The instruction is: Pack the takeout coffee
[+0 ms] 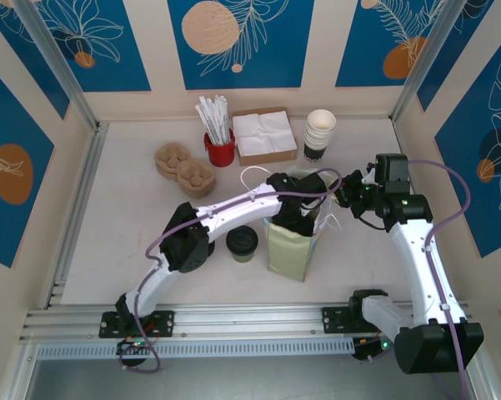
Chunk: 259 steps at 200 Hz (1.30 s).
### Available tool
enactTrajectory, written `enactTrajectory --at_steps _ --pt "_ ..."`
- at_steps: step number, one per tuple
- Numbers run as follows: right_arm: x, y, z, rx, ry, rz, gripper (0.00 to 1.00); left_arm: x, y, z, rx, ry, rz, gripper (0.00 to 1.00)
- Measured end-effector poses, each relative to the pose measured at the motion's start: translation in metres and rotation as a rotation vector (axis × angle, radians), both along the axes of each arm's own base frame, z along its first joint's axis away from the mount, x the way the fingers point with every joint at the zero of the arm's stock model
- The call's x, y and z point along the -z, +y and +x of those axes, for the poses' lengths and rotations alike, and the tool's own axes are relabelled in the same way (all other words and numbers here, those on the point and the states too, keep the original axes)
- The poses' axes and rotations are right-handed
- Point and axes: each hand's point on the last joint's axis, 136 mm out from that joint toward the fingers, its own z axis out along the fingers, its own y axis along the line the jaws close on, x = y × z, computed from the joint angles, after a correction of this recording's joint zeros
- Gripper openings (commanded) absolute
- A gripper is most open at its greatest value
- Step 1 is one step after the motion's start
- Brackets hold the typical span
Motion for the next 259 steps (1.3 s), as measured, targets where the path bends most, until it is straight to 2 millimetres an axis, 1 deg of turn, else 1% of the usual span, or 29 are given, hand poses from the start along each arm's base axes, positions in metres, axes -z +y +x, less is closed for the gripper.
enactTrajectory --at_steps 30,81,208,259 --pt "0.000 0.001 -0.002 -0.013 -0.009 0.000 0.00 0.006 -0.001 -0.005 0.010 0.004 0.006 0.51" --pt "-0.001 -0.001 -0.002 -0.024 -0.025 -0.006 0.00 0.015 -0.003 -0.005 0.006 0.002 0.001 0.52" --pt "-0.003 -0.007 -0.019 -0.037 -0.045 -0.045 0.00 0.025 -0.013 -0.004 -0.008 0.004 -0.032 0.57" --pt "-0.003 -0.008 -0.020 -0.034 -0.041 -0.045 0.00 0.029 -0.016 -0.005 -0.003 0.008 -0.046 0.59"
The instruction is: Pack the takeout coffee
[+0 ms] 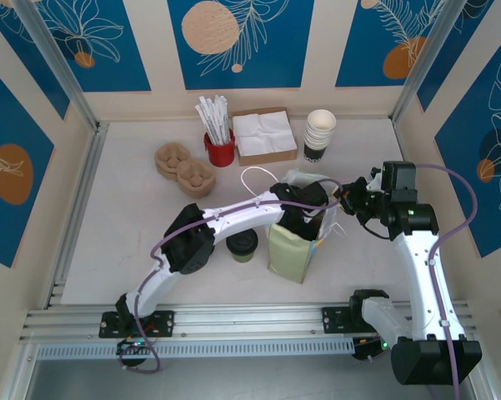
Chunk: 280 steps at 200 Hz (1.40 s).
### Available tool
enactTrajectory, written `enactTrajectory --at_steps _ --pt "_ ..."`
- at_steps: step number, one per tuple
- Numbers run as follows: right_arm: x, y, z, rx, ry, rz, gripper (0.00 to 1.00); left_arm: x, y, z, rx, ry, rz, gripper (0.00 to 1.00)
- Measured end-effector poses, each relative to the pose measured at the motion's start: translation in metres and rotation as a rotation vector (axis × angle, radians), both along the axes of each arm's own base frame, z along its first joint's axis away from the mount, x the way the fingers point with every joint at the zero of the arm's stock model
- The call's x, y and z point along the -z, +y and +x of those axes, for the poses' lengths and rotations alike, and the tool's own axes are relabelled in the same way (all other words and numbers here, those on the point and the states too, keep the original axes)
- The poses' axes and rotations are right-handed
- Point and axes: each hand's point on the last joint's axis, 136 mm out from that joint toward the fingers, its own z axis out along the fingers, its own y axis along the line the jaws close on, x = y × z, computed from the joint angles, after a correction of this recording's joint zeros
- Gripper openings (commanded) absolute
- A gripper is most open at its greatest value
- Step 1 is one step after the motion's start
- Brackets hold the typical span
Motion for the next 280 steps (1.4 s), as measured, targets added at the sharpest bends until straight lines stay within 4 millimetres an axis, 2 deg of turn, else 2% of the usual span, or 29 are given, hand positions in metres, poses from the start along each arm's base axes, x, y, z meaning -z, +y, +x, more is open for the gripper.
enactTrajectory --at_steps 87,135,197,236,265,280 --pt "0.001 -0.001 -0.002 0.000 0.003 -0.007 0.00 0.005 -0.006 0.000 0.005 0.006 -0.020 0.60" --pt "0.001 -0.001 -0.002 0.001 0.002 -0.009 0.00 -0.005 -0.008 0.000 0.006 0.011 -0.029 0.63" --pt "-0.001 0.001 -0.003 -0.011 0.001 0.004 0.00 -0.047 -0.012 0.004 -0.029 0.004 -0.058 0.66" --pt "-0.011 0.002 0.001 -0.016 -0.015 0.009 0.00 -0.076 -0.007 0.010 -0.071 0.002 -0.082 0.67" --pt "-0.008 0.002 0.007 -0.016 0.003 0.010 0.00 -0.109 0.004 0.019 -0.111 -0.016 -0.125 0.67" --pt "-0.006 0.002 0.009 -0.016 0.014 0.010 0.00 -0.134 0.013 0.023 -0.138 -0.031 -0.160 0.67"
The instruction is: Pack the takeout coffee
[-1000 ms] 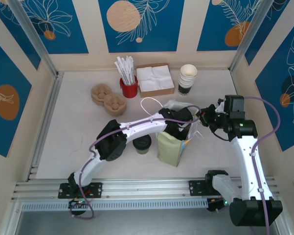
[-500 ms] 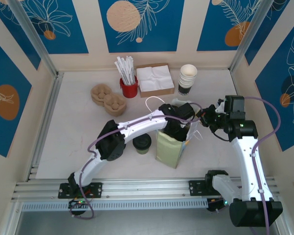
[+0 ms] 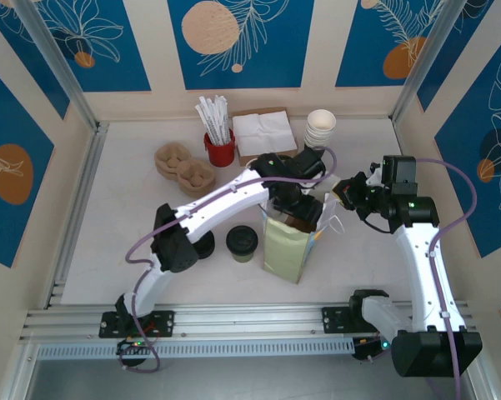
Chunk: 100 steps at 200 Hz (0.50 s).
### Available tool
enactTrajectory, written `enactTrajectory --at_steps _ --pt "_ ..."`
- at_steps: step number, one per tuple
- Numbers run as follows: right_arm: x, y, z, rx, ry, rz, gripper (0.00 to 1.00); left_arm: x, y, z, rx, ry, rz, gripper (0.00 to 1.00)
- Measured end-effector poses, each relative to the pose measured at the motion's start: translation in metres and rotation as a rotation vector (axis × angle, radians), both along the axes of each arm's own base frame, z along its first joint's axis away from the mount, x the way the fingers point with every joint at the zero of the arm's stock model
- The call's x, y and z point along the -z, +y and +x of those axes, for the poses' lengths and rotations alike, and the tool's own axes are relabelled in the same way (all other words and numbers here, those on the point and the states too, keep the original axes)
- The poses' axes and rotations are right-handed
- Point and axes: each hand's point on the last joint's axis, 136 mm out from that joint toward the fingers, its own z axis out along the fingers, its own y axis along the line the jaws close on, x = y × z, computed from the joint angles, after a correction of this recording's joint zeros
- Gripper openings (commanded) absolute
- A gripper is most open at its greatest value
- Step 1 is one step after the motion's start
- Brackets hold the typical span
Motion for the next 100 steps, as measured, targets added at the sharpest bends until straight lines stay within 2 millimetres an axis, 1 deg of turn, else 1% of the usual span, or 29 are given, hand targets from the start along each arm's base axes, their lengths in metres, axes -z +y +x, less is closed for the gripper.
enactTrajectory --at_steps 24,39,67,85,100 --pt "0.002 0.000 0.004 -0.001 0.013 0.000 0.00 -0.033 0.010 0.010 -0.039 -0.030 -0.062 0.67" --pt "0.002 0.000 0.007 0.000 0.016 0.001 0.00 -0.050 0.013 0.015 -0.049 -0.037 -0.106 0.67" --pt "-0.006 0.001 0.018 -0.016 -0.017 0.001 0.00 -0.084 0.016 0.026 -0.058 -0.044 -0.221 0.67" --pt "-0.014 0.004 0.026 -0.046 -0.057 0.003 0.00 -0.114 0.021 0.034 -0.068 -0.064 -0.314 0.68" --pt "-0.020 0.008 0.031 -0.079 -0.100 0.008 0.00 -0.144 0.032 0.042 -0.091 -0.101 -0.386 0.68"
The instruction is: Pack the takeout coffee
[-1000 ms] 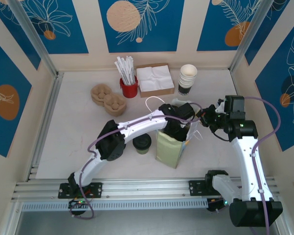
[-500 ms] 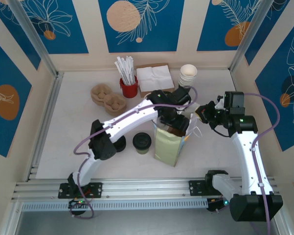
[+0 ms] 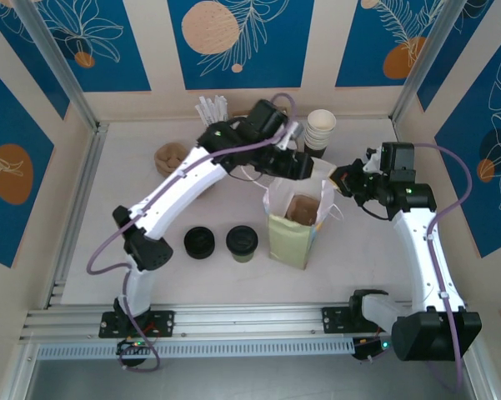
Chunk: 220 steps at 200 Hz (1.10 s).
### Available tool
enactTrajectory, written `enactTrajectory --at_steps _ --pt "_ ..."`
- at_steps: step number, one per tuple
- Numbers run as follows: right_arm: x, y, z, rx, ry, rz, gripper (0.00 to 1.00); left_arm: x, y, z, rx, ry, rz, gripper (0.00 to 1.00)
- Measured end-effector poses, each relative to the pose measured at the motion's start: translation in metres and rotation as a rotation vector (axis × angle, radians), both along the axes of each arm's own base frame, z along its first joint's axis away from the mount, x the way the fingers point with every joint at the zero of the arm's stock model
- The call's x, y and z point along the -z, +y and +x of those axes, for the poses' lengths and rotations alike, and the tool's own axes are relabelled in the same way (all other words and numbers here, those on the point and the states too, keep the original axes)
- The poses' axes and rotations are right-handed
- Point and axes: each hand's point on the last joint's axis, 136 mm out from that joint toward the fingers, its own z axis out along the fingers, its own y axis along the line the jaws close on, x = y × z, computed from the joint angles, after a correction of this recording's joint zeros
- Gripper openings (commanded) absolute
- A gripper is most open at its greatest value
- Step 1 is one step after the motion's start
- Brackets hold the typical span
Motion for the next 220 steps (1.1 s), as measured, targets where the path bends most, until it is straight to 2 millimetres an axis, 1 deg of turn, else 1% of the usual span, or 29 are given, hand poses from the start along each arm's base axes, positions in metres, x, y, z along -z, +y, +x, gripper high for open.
enactTrajectory --at_steps 19,23,30,37,41,51,68,81,91,125,155,178,197,206,220 --pt "-0.010 0.006 0.004 -0.049 -0.065 0.004 0.00 -0.041 0.025 0.007 -0.052 -0.070 -0.069 0.69" --pt "-0.012 0.007 0.005 -0.059 -0.079 0.004 0.00 -0.051 0.032 0.008 -0.064 -0.090 -0.082 0.70" --pt "-0.016 0.009 0.006 -0.075 -0.102 0.005 0.00 -0.061 0.039 0.007 -0.075 -0.112 -0.094 0.71" --pt "-0.019 0.010 0.007 -0.090 -0.124 0.006 0.00 -0.078 0.053 0.005 -0.099 -0.155 -0.112 0.71" --pt "-0.021 0.011 0.007 -0.097 -0.133 0.007 0.00 -0.081 0.056 0.005 -0.105 -0.162 -0.114 0.71" --pt "-0.025 0.013 0.008 -0.114 -0.159 0.007 0.00 -0.096 0.072 0.000 -0.127 -0.211 -0.127 0.71" --pt "-0.031 0.016 0.010 -0.140 -0.199 0.011 0.00 -0.103 0.090 -0.005 -0.156 -0.247 -0.124 0.71" --pt "-0.036 0.018 0.011 -0.159 -0.228 0.012 0.00 -0.098 0.098 -0.005 -0.172 -0.261 -0.100 0.72" --pt "-0.039 0.021 0.011 -0.173 -0.248 0.013 0.00 -0.089 0.102 -0.002 -0.187 -0.261 -0.074 0.72" --pt "-0.048 0.027 0.009 -0.211 -0.295 0.013 0.00 -0.054 0.106 0.011 -0.215 -0.241 0.020 0.73" --pt "-0.049 0.029 0.007 -0.219 -0.301 0.010 0.00 -0.039 0.110 0.017 -0.244 -0.235 0.067 0.74" --pt "-0.045 0.025 0.007 -0.191 -0.258 0.007 0.00 -0.032 0.117 0.022 -0.281 -0.244 0.103 0.74" --pt "-0.047 0.021 0.007 -0.145 -0.199 0.011 0.00 -0.029 0.125 0.026 -0.320 -0.254 0.129 0.74" --pt "-0.048 0.019 0.008 -0.124 -0.172 0.014 0.00 -0.025 0.131 0.026 -0.341 -0.254 0.145 0.74" --pt "-0.051 0.015 0.009 -0.085 -0.119 0.027 0.00 -0.012 0.142 0.022 -0.364 -0.254 0.176 0.74"
